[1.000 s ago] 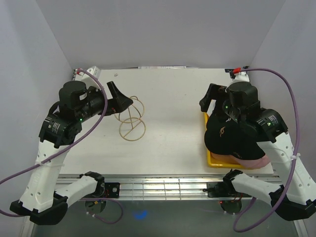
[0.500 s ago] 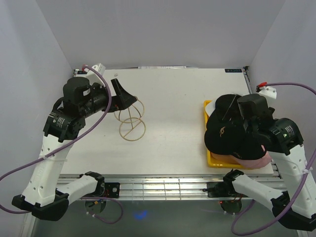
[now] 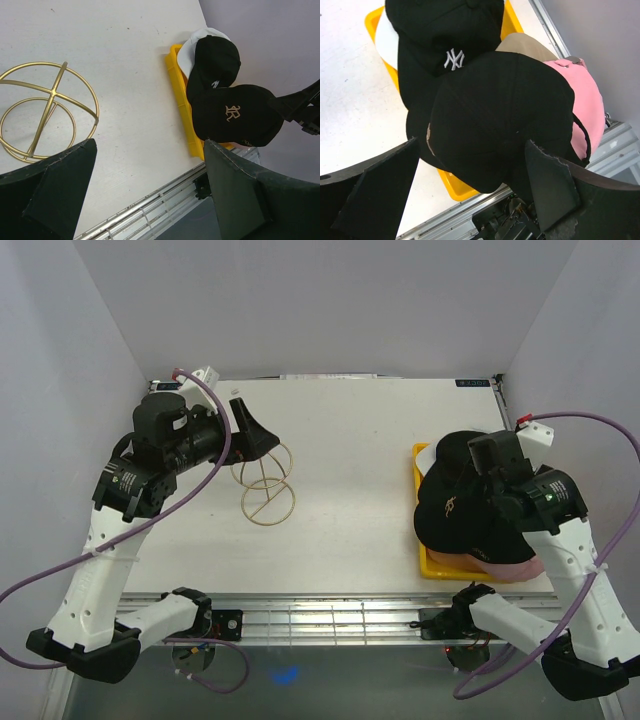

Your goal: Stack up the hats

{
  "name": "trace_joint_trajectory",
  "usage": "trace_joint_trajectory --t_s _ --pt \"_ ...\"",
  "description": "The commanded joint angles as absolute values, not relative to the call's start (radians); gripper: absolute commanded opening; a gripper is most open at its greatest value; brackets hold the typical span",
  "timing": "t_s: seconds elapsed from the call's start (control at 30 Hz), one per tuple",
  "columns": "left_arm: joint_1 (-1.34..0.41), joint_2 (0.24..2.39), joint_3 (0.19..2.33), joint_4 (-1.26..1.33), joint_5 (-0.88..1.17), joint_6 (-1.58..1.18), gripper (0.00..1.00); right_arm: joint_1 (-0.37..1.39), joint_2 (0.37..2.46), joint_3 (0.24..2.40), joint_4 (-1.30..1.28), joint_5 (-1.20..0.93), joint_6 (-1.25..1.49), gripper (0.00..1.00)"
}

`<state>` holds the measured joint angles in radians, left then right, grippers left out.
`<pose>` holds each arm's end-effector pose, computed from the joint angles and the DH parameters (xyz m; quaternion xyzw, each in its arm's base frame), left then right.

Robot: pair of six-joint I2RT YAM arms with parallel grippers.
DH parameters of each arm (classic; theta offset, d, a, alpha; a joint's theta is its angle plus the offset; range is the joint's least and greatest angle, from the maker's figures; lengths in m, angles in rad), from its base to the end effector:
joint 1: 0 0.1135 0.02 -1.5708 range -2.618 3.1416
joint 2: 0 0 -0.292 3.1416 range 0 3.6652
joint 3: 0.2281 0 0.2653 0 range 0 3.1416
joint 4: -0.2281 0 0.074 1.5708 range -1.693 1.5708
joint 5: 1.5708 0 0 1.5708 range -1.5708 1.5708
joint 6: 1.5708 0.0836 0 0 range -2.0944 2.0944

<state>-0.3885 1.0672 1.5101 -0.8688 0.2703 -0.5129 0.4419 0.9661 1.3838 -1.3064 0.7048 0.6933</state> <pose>0.2022 -0.1069 0.4703 0.0211 0.8358 -0.3358 0.4338 0.1612 0.0163 0.4065 0.2254 0.8630 -0.1055 0.4396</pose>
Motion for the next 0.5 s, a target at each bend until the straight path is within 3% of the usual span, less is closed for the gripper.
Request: trace_joint_trajectory --t_s 0.0,0.47 --pt "-0.391 1.061 1.506 -0.850 0.281 -0.499 0.98 0.422 0.945 1.371 -1.304 0.752 0.707 0.91" --pt "-0.391 1.071 1.471 -0.838 0.282 -0.503 0.98 0.410 0.928 1.301 -1.281 0.719 0.723 0.88"
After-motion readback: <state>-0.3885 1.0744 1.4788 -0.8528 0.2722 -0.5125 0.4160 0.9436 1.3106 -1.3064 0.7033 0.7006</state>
